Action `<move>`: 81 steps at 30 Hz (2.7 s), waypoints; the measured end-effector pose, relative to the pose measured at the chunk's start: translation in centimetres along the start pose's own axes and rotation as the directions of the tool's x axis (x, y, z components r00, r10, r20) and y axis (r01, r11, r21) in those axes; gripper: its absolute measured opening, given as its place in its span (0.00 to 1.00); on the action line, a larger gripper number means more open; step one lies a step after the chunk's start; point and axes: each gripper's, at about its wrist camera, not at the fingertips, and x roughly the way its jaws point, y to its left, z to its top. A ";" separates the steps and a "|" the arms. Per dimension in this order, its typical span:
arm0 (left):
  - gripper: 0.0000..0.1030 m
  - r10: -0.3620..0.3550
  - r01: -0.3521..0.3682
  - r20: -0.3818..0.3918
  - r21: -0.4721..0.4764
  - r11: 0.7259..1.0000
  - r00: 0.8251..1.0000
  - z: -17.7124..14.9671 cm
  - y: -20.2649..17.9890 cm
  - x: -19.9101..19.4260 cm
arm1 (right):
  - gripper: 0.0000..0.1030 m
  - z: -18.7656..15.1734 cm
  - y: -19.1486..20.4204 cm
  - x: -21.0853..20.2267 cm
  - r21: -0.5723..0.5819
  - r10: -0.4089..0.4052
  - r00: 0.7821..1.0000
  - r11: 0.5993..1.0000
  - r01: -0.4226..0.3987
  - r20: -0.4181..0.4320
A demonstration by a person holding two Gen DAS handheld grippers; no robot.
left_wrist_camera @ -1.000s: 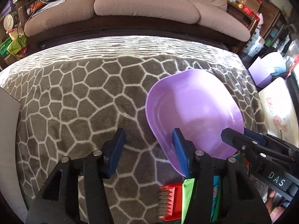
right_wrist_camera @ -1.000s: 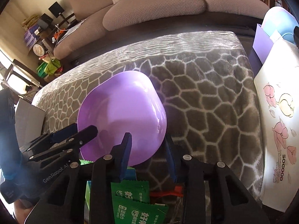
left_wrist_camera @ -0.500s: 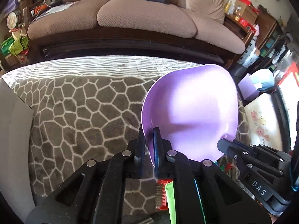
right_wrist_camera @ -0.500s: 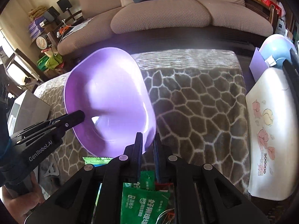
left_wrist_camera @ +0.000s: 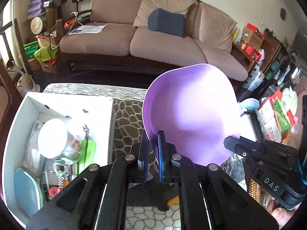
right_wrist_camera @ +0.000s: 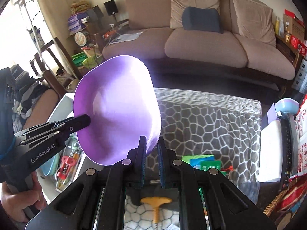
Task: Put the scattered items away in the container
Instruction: 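Lift the purple plate with the left gripper and carry it over the box, then lower the purple plate into the white box and open the left gripper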
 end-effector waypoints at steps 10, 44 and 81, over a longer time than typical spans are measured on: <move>0.08 0.106 -0.106 -0.005 -0.114 0.988 0.994 -7.2 14.1 -9.3 | 0.10 -3.5 15.4 0.8 -0.102 0.122 0.990 0.986 -0.128 -0.065; 0.16 0.335 -0.321 -0.252 0.093 0.942 0.908 -13.5 30.4 -2.3 | 0.20 -11.7 30.6 14.4 -0.040 0.231 0.901 0.964 -0.264 -0.368; 0.96 0.173 -0.186 -0.154 -0.076 0.980 0.973 -14.1 29.8 -9.5 | 0.88 -9.3 29.3 10.6 -0.113 0.137 0.959 0.979 -0.169 -0.250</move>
